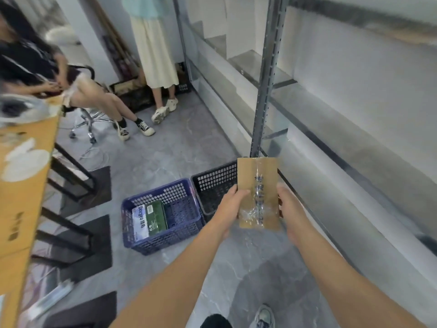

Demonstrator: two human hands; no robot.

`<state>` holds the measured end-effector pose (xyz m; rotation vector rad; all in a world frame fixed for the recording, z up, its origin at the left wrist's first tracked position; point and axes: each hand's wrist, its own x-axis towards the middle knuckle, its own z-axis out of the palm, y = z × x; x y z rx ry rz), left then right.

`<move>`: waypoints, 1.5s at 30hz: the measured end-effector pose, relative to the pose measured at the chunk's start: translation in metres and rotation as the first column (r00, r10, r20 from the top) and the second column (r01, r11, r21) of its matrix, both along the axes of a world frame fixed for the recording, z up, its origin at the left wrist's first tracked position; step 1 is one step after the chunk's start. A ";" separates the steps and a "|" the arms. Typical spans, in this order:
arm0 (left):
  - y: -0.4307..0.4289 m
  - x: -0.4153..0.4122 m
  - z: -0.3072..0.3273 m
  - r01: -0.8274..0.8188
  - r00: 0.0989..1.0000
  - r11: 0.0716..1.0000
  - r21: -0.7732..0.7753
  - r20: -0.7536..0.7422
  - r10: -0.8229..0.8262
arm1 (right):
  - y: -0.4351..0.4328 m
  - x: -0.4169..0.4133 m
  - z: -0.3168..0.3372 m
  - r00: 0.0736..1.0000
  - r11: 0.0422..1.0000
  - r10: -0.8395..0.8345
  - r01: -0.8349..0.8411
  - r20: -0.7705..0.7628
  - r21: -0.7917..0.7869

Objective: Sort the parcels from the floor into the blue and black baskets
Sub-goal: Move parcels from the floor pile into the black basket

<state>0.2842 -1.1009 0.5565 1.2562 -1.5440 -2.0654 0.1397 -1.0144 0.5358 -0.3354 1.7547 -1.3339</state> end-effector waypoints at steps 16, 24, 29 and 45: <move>-0.161 -0.018 -0.090 -0.300 0.949 0.939 0.168 0.153 0.275 | -0.200 -0.038 -0.092 0.959 0.945 0.280 -0.285 0.052 0.158; -0.294 -0.020 -0.165 -0.331 0.932 0.901 0.281 0.247 0.265 | -0.333 -0.046 -0.171 0.951 0.908 0.280 -0.306 0.129 0.286; -0.347 -0.030 -0.211 -0.288 0.932 0.903 0.318 0.309 0.189 | -0.385 -0.052 -0.212 0.954 0.890 0.249 -0.293 0.166 0.350; -0.432 -0.091 -0.464 -0.497 0.796 0.799 0.339 0.546 0.263 | -0.484 -0.097 -0.469 0.878 0.759 0.388 -0.477 0.281 0.443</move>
